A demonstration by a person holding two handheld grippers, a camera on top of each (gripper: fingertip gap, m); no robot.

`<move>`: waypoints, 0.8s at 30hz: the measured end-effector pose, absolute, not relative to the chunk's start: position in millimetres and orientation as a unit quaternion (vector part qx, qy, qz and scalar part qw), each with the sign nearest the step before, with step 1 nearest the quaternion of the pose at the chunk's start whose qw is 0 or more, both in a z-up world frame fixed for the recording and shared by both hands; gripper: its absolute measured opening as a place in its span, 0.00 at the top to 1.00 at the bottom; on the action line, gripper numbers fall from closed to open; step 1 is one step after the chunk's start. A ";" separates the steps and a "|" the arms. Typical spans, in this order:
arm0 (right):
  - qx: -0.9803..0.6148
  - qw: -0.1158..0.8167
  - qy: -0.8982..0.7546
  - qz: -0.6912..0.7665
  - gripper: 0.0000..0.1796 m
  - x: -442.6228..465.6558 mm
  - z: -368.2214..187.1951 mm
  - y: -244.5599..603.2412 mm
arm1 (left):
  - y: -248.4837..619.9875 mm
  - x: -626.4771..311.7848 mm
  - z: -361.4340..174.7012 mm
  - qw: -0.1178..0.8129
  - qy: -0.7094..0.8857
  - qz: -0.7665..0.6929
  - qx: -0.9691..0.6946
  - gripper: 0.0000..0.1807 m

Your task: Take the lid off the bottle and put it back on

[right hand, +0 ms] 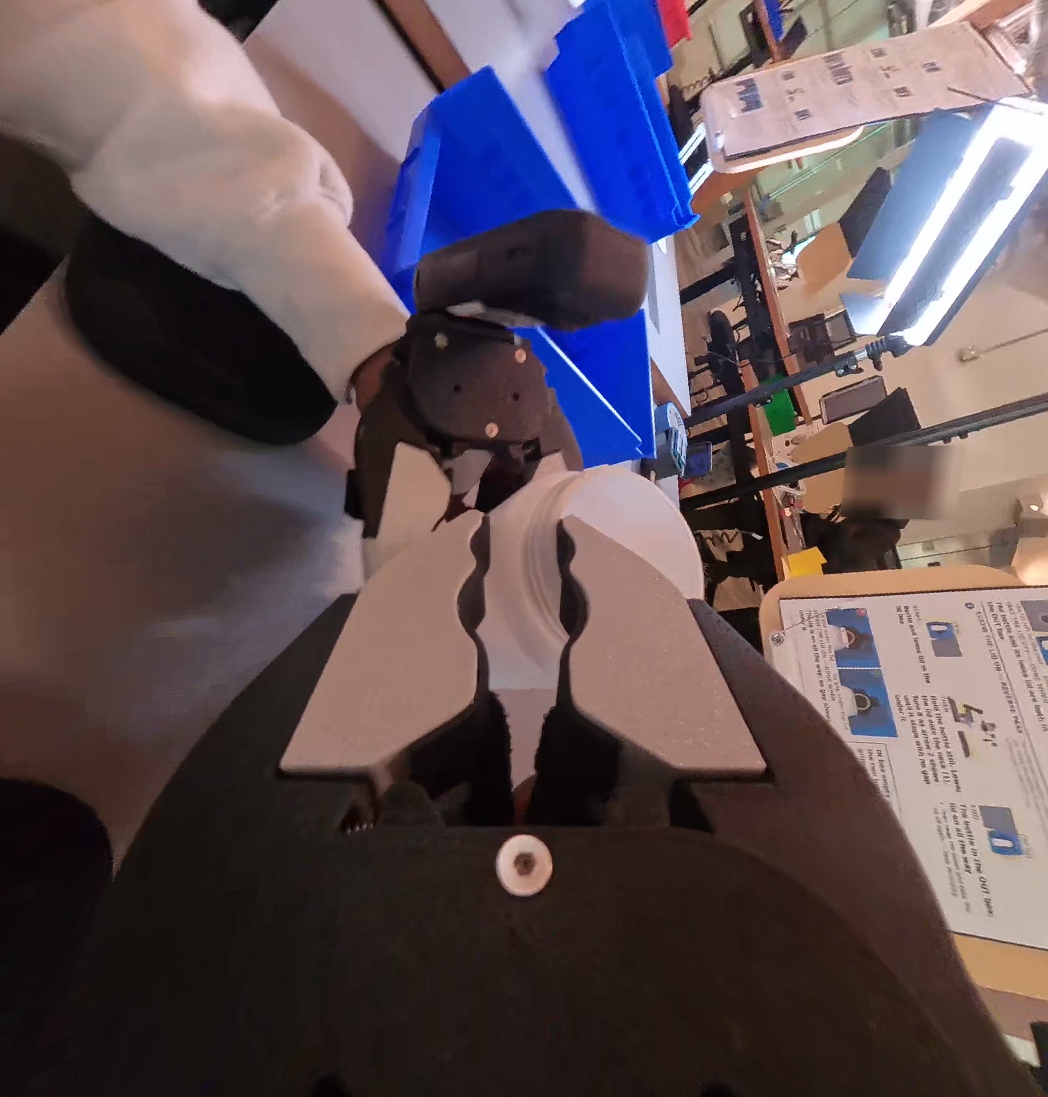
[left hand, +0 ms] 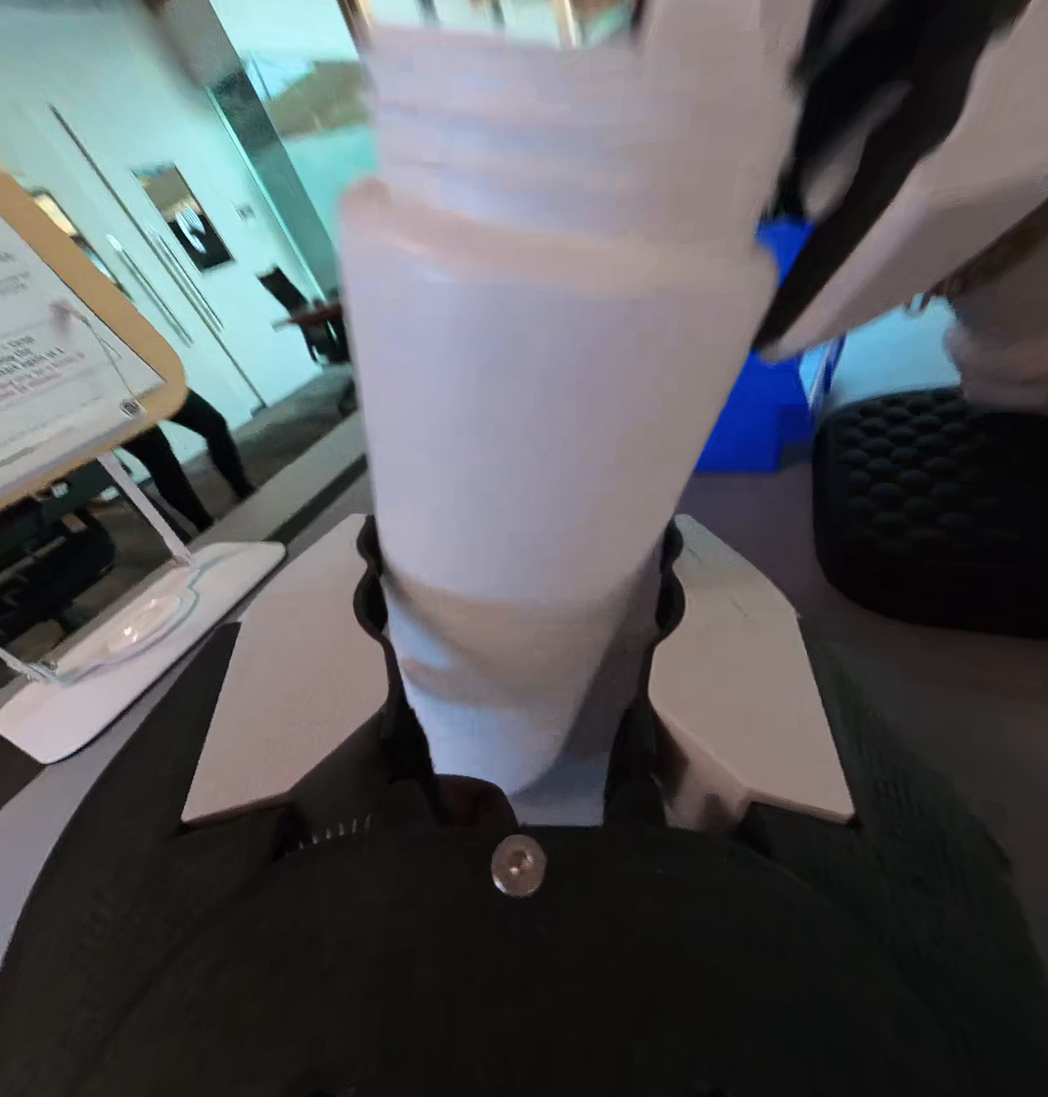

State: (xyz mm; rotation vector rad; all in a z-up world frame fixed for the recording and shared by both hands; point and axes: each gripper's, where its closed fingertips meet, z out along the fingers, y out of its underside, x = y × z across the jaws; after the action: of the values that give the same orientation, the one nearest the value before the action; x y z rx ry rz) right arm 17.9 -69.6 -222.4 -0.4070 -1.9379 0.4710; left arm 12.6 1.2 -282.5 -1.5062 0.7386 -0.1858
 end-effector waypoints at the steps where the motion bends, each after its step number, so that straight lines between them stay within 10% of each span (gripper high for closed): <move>1: -0.165 0.531 -0.811 0.183 0.90 19.1 -224.3 -67.9 | -1.6 10.3 -270.7 0.688 0.312 -0.096 -0.648 0.51; 11: -0.219 0.809 -0.546 0.010 0.97 102.4 -103.4 8.8 | -8.4 -72.6 -208.7 0.811 0.092 -0.103 -0.568 0.60; 24: -0.499 0.709 -0.482 0.128 0.96 192.1 -197.9 94.9 | 0.6 -43.1 -231.3 0.777 0.179 -0.032 -0.602 0.64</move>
State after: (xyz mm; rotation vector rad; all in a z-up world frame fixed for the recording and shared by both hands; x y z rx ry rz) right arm 192.1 94.9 -197.9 -1.1080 -1.0699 0.2845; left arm -43.1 0.6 -231.3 -1.3027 0.3870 -0.0686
